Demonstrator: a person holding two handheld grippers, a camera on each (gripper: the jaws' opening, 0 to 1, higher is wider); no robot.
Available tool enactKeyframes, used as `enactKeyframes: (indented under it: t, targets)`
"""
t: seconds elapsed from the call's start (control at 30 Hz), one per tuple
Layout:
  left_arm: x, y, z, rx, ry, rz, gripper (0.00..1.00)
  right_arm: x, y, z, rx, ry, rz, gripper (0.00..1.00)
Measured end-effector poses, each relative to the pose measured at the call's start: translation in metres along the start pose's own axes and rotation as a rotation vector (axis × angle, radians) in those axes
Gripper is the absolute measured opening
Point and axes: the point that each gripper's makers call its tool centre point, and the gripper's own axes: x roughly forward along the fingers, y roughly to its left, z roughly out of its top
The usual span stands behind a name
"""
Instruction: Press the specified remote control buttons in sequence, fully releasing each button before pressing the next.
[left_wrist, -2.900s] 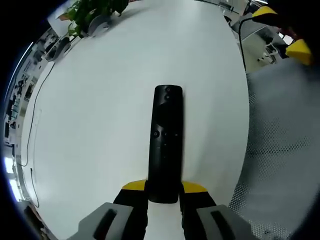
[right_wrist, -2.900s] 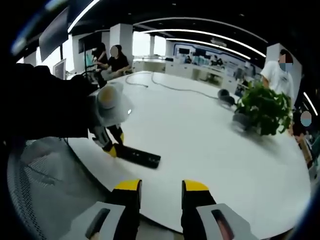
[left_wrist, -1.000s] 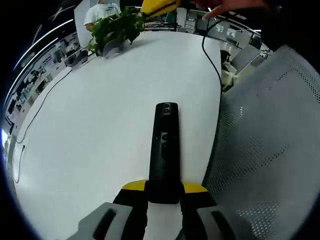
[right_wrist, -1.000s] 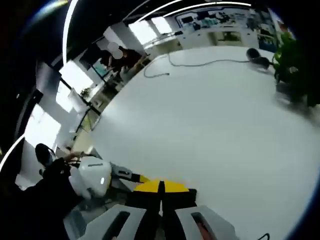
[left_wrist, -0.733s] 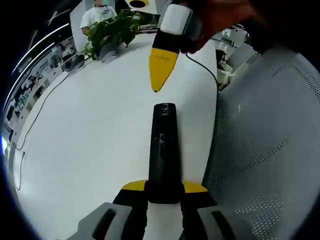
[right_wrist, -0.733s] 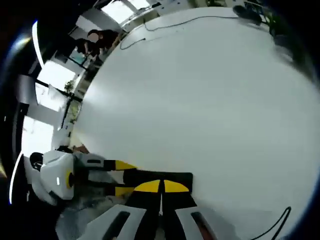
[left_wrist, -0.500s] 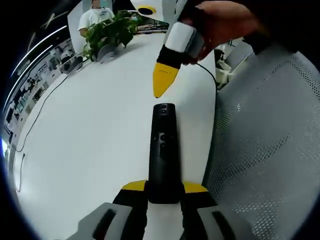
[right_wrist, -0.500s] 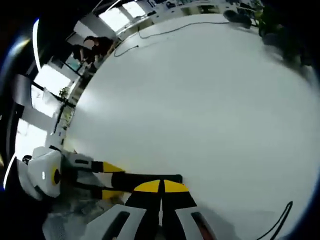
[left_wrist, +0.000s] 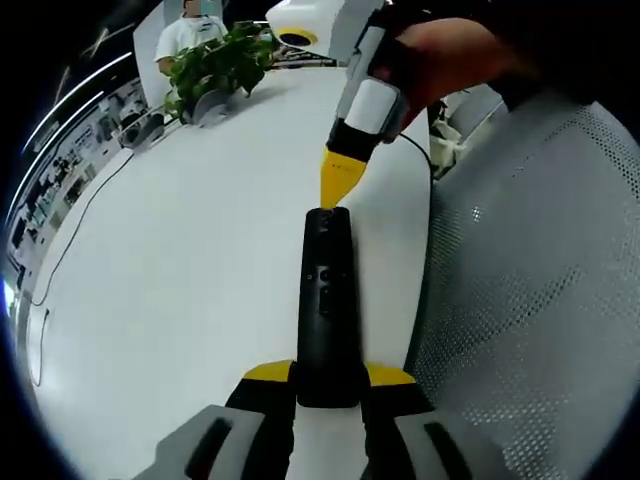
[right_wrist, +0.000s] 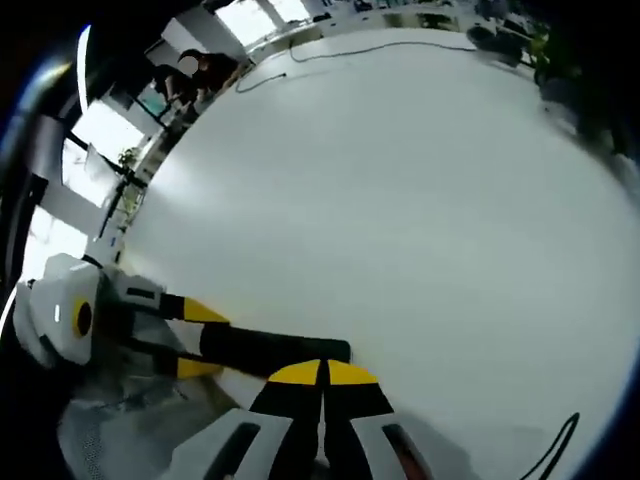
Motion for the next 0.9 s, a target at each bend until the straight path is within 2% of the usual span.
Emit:
enactKeyframes:
  t: [0.13,0.17,0.63,0.73,0.9]
  targets:
    - [-0.0002,0.0002,0.0000,0.000,0.000,-0.001,0.25,0.0045,-0.0108,-0.0065,-0.083,0.039,-0.072,0.00]
    - [-0.0002,0.0002,0.0000,0.003,0.001,-0.001,0.25,0.0039,-0.0072,-0.0038,-0.064,0.022,-0.050,0.00]
    - [-0.0003,0.0000,-0.0001,0.023,0.003,-0.008,0.25,0.0062,-0.0075,0.0008,0.015,0.028,-0.046,0.00]
    - [-0.0004,-0.0002,0.0000,0.027,0.001,-0.010,0.25,0.0069,-0.0063,0.0014,0.011,0.043,-0.062,0.00]
    - [-0.0004,-0.0002,0.0000,0.026,0.001,-0.013,0.25,0.0087,-0.0055,0.0027,-0.049,0.070,-0.108,0.00]
